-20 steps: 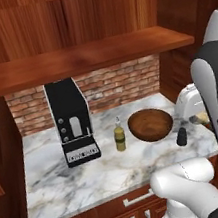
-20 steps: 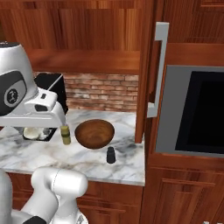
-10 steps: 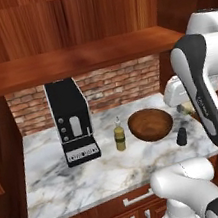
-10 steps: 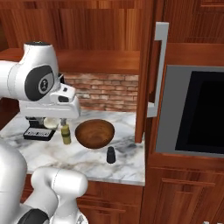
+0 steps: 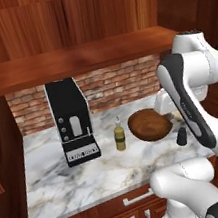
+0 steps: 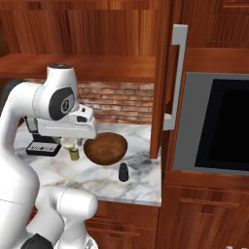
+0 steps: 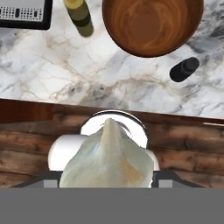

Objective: Retrieve the bottle and the shaker from the cabinet and place them next to the mixing bowl on the counter. Then add garlic from the fridge to the mixing bowl.

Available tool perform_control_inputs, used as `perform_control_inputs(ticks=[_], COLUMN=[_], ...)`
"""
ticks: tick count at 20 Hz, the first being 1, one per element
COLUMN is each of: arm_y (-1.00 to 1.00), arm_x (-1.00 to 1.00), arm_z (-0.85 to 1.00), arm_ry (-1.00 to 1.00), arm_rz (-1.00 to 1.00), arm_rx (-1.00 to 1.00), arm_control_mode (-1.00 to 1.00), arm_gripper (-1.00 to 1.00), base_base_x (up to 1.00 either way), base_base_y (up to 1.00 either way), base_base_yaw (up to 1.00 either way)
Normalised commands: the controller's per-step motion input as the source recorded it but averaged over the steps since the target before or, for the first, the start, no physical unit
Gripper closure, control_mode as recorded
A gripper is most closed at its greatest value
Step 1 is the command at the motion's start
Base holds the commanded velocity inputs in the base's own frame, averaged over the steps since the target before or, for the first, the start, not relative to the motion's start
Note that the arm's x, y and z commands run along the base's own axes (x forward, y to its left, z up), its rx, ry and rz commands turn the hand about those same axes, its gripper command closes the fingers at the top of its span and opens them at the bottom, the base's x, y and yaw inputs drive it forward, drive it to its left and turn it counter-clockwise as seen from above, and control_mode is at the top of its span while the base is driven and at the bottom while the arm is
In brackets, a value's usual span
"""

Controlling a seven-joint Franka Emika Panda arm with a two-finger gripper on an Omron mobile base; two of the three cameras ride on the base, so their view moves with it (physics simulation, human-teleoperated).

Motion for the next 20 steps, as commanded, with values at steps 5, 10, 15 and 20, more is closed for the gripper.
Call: perform_control_inputs(ticks=[5, 10, 15, 20], arm_y=[0.00, -0.03, -0.02, 0.00], arm_x=[0.33, 0.53, 0.45, 0.41], arm_z=[-0.47, -0.22, -0.17, -0.13], arm_ry=[0.00, 0.00, -0.03, -0.04], arm_rz=[-0.05, -0.07, -0.01, -0.01], arm_rx=[0.00, 0.00, -0.01, -0.02], arm_control_mode=[-1.00, -1.00, -1.00, -1.00], arm_gripper=[1.00, 1.00, 1.00, 1.00], base_base_x=[0.00, 0.00, 0.00, 0.00], base_base_y=[0.00, 0.00, 0.00, 0.00], base_base_yaw=[0.00, 0.00, 0.00, 0.00])
